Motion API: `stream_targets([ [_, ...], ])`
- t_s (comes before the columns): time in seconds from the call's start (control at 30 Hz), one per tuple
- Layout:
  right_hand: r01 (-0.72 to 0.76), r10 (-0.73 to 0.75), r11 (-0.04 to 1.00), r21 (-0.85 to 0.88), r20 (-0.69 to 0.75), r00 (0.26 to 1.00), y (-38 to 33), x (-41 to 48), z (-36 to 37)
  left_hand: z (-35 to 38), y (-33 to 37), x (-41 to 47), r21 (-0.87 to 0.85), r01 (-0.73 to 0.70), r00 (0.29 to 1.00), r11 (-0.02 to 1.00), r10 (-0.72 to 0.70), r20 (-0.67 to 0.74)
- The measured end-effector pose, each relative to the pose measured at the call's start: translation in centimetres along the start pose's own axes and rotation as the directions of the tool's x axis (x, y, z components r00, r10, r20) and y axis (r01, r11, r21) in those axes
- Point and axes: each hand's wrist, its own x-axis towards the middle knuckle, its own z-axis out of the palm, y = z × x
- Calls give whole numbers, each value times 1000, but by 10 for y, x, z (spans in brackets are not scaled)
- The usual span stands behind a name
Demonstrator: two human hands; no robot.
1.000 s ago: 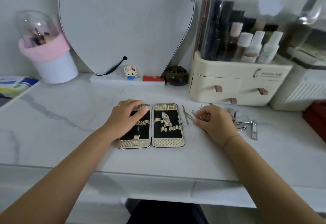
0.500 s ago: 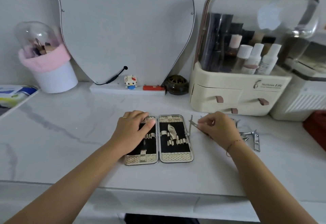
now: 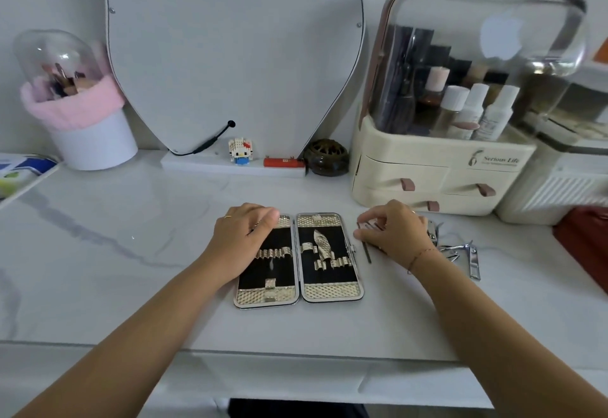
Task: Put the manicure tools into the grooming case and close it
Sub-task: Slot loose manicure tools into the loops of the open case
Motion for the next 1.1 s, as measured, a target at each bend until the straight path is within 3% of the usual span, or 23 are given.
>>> stream_targets([
  [0.23, 93, -95, 995, -41, -50, 994, 11, -45, -18, 0, -3, 1, 6, -12, 1000, 1000, 12, 11],
  [0.6, -99, 103, 983, 152, -19, 995, 5, -84, -19, -1, -2, -1, 22, 2, 1000, 1000, -2, 22],
  [0.93, -69, 71, 997, -19, 145, 987, 9, -71, -20, -3, 1, -2, 31, 12, 1000, 999, -12, 14],
  [1.1, -103, 73, 946, 307, 108, 991, 9, -66, -25, -3, -1, -2, -4, 25, 999, 1000, -25, 24],
])
